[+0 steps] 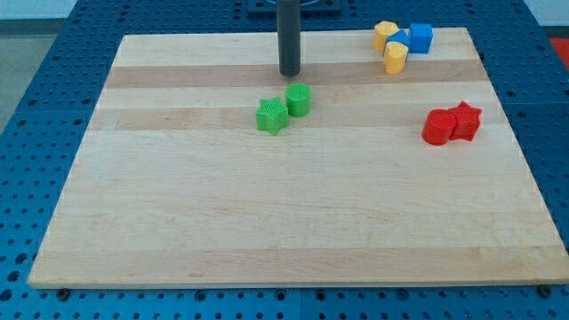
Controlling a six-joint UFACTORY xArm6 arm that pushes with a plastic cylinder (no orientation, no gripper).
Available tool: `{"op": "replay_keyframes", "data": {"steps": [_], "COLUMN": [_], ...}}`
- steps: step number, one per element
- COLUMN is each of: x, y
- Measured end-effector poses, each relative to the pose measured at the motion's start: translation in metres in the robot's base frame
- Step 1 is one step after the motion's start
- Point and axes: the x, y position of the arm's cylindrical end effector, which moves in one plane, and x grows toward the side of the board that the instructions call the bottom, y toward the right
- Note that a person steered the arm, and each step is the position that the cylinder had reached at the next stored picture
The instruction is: Separate the green circle from the green star
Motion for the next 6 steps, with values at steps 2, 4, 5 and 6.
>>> {"op": "replay_keyframes", "data": {"steps": [2,4,5,6], "x": [0.050,0.113,0.126,0.126], "y": [0.000,0.009,0.033,0.065]}}
